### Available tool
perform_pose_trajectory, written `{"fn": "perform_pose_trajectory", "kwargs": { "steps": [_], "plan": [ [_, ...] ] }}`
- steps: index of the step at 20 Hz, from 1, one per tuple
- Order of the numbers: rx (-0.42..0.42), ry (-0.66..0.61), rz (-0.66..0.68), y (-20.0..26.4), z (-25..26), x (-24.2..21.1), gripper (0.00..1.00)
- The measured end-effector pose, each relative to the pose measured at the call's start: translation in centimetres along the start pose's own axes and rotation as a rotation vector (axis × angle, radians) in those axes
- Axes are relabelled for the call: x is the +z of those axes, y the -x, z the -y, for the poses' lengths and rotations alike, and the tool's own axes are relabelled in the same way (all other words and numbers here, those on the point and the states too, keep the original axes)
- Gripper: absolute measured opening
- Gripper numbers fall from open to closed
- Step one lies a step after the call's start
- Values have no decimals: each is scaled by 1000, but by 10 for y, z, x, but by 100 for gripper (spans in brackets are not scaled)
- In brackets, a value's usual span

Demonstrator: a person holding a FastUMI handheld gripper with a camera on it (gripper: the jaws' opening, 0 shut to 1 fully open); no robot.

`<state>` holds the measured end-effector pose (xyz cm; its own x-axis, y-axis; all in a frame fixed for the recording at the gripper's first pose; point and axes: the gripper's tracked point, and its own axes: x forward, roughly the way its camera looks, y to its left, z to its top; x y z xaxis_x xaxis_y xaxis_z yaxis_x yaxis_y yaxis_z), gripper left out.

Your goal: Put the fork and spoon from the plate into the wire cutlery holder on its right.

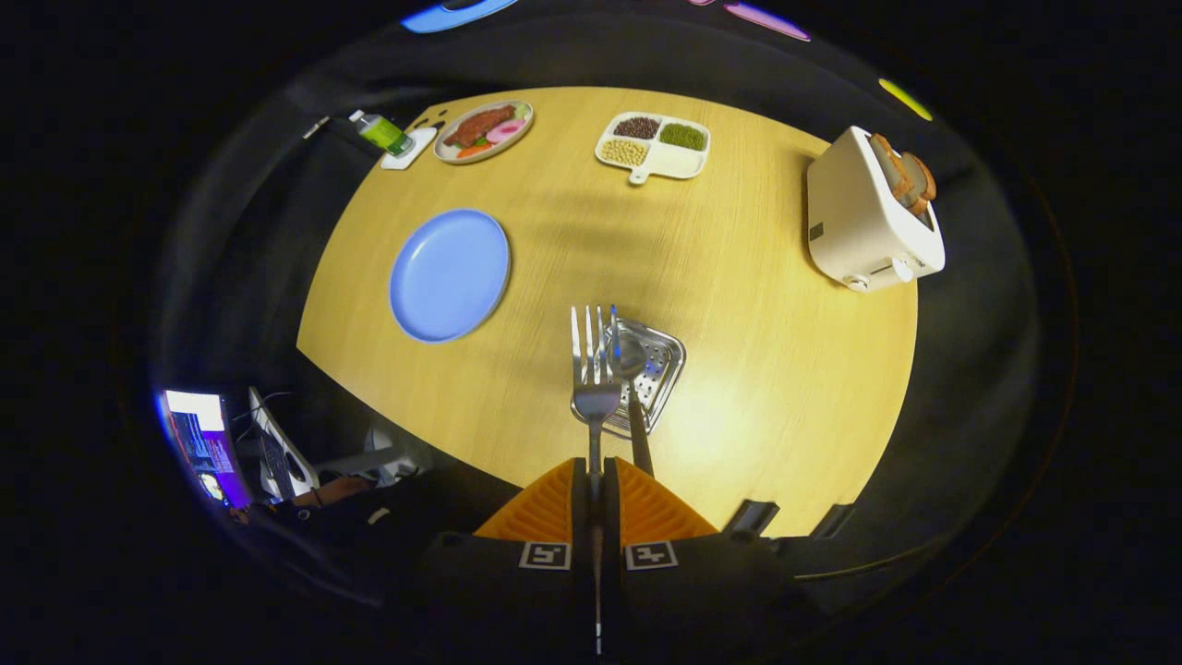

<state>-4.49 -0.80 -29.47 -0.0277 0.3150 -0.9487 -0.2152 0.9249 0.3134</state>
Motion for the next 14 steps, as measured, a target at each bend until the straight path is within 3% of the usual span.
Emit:
{"fn": "perform_pose_trajectory", "kwargs": {
  "steps": [8,14],
  "plan": [
    [-100,157,-393,-34,25,-13,7],
    [-149,244,-584,-50,32,1,8]
  ]
}}
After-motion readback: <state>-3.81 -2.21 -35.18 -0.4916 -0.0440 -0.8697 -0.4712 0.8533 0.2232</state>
